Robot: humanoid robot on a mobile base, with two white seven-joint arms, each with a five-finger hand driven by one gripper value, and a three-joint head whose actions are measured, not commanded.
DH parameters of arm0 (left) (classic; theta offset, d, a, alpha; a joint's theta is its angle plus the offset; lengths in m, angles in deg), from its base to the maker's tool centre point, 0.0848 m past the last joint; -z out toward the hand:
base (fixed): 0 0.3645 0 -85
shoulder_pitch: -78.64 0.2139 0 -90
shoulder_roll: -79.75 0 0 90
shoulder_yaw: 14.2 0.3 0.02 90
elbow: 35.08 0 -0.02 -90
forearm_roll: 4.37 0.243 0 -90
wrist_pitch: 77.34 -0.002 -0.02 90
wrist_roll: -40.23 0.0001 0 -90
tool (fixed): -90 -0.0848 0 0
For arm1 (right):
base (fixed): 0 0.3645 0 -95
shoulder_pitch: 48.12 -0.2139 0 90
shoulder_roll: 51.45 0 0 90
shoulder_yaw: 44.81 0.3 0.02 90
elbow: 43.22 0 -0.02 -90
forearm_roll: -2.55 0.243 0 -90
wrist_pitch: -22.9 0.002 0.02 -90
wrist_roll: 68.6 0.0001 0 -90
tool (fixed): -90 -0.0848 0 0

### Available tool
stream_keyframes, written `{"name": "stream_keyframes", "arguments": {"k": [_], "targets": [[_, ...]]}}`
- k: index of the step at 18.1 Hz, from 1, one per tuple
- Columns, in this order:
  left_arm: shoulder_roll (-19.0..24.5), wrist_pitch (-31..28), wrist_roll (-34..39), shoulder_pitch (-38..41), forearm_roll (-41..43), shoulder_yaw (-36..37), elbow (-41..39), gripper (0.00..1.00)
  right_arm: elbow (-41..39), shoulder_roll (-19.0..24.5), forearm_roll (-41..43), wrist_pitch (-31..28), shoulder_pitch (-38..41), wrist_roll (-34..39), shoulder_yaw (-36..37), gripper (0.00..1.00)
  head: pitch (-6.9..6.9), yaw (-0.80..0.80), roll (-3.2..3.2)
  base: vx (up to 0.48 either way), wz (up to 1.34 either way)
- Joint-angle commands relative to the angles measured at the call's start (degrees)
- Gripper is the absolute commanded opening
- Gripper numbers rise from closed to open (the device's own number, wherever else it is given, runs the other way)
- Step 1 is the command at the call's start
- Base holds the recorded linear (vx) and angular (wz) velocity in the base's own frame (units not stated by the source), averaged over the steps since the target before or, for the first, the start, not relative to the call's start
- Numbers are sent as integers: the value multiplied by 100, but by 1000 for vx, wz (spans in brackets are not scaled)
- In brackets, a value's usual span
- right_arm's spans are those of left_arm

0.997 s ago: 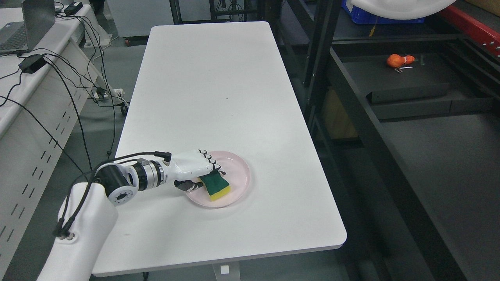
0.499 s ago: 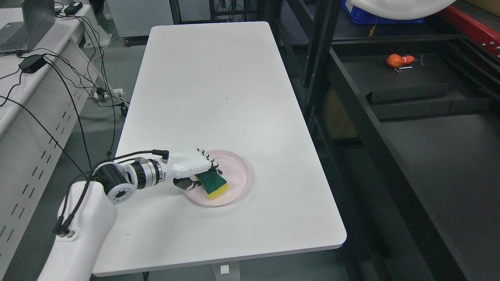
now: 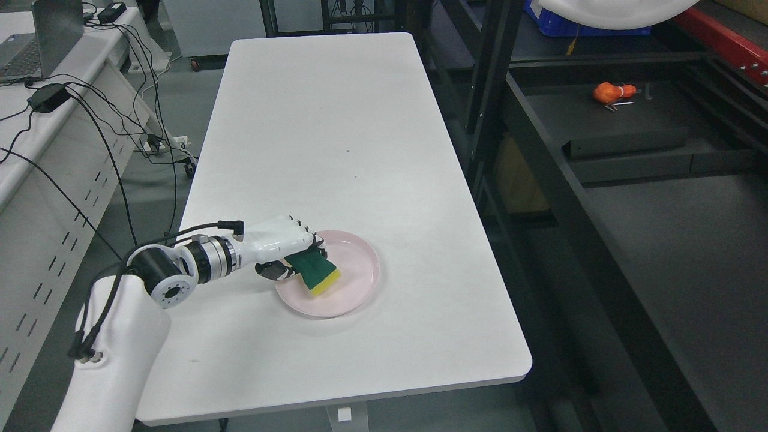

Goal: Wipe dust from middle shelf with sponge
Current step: 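Lift the sponge off the plate with the left hand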

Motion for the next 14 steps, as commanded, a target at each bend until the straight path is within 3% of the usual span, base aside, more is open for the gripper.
{"name": "stream_keyframes", "arguments": {"k": [1, 6, 10, 14], "targets": [[-40, 4, 13, -22, -10, -543, 34, 23, -100, -100, 0, -414, 3, -1, 0, 100, 0, 0, 0, 0, 0], [-119, 4, 22, -321, -632, -729, -500, 12, -100, -100, 0, -414, 3, -1, 0, 100, 0, 0, 0, 0, 0], [-101, 4, 22, -339, -1100, -746, -1519, 12, -100, -100, 0, -414, 3, -1, 0, 100, 0, 0, 0, -33, -10], [-215, 4, 22, -365, -1214, -1008, -1899, 14, -100, -100, 0, -414, -5, -1, 0, 100, 0, 0, 0, -58, -112]]}}
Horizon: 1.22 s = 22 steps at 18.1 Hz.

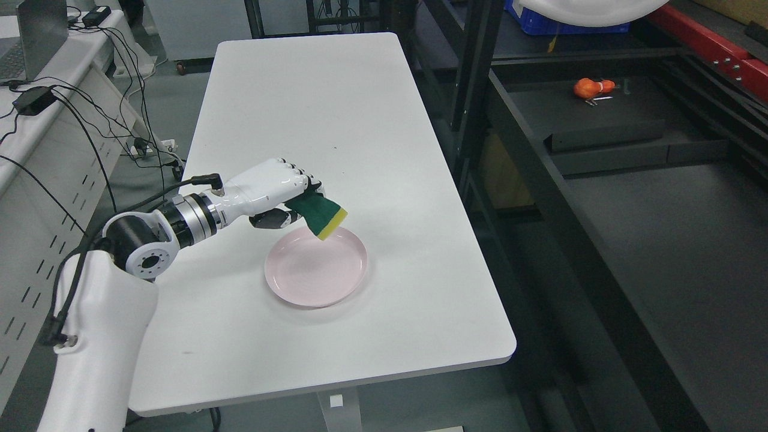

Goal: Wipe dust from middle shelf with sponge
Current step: 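Lift the sponge off the plate with the left hand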

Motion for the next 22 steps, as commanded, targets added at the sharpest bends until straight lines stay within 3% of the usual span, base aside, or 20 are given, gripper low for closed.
{"name": "stream_keyframes", "arguments": {"k": [1, 5, 15, 22], "targets": [[-337, 4, -11, -63, -632, -568, -1086, 14, -100, -100, 0, -414, -2, -1, 0, 100, 0, 0, 0, -93, -130], [-559, 4, -11, -221, -776, -534, -1121, 10, -100, -100, 0, -414, 7, -1, 0, 100, 0, 0, 0, -131, -233], [-120, 4, -354, -546, -266, -244, -989, 11, -100, -100, 0, -414, 7, -1, 0, 100, 0, 0, 0, -182, -161], [-111, 4, -363, -1346, -152, 222, -472, 11, -100, -100, 0, -414, 7, -1, 0, 100, 0, 0, 0, -270, -188]]}}
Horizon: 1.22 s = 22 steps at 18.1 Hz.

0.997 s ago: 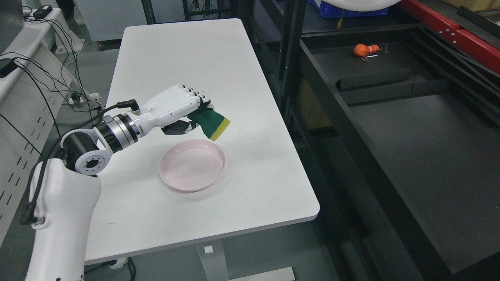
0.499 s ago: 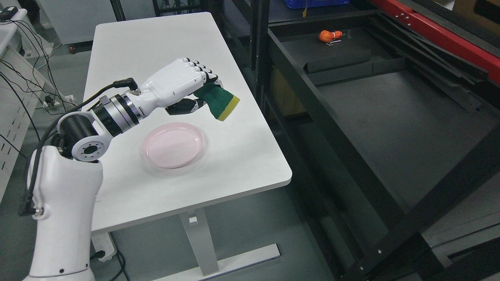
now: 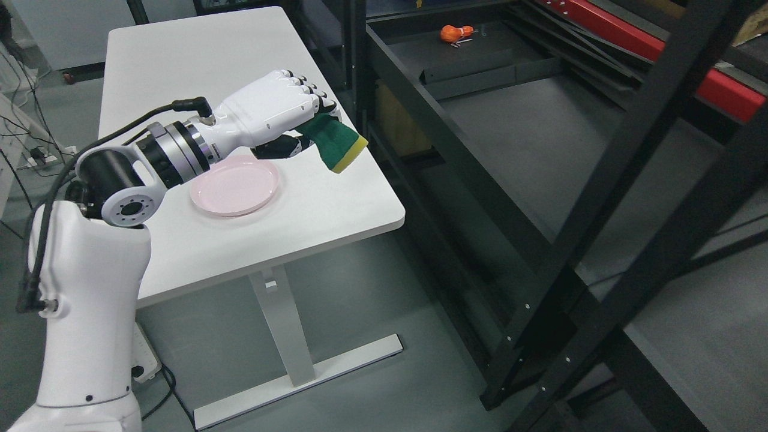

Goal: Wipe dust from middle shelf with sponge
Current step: 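Lift the sponge off the plate with the left hand, then carry the sponge in the left hand toward the grey metal shelf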

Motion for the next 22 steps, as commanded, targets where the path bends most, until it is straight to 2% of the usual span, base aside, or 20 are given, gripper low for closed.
{"name": "stream_keyframes", "arguments": {"k": [1, 7, 11, 18, 22], "targets": [[79, 4, -3, -506, 135, 290, 439, 11, -100, -100, 0, -414, -7, 1, 0, 100, 0, 0, 0, -294, -408], [-27, 4, -3, -515, 389, 342, 554, 11, -100, -100, 0, -414, 2, 1, 0, 100, 0, 0, 0, -323, -523], [-220, 4, 6, -523, 407, 895, 502, 11, -100, -100, 0, -422, 2, 1, 0, 100, 0, 0, 0, -301, -728], [-894, 4, 6, -1059, 381, 1344, 493, 12, -100, -100, 0, -414, 2, 1, 0, 100, -1, 0, 0, -203, -896], [-894, 4, -12, -1455, 285, 1371, 484, 12, -100, -100, 0, -422, 2, 1, 0, 100, -2, 0, 0, -76, -587]]}}
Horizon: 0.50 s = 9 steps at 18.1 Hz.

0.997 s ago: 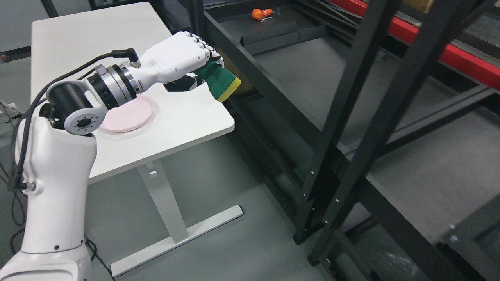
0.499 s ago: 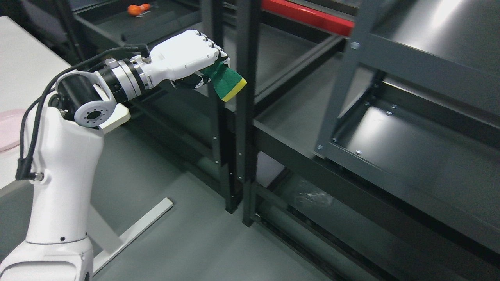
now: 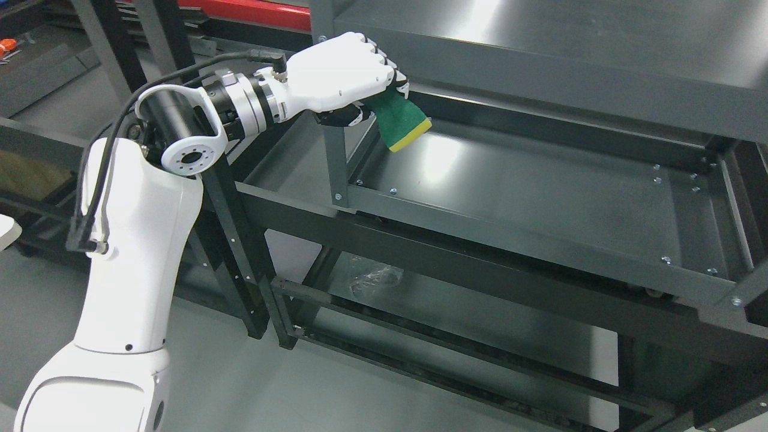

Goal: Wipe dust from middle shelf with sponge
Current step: 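Carry the sponge in the left hand toward the grey metal shelf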

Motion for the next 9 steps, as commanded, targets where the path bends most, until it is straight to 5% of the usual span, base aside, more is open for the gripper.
{"name": "stream_keyframes", "arguments": {"k": [1, 9], "targets": [[-338, 4, -24, -432, -141, 422, 38, 12, -100, -100, 0, -414, -6, 5, 0, 100, 0, 0, 0, -40, -304], [-338, 4, -6, -730, -1082, 1415, 46, 12, -100, -100, 0, -414, -6, 5, 0, 100, 0, 0, 0, 5, -77]]}}
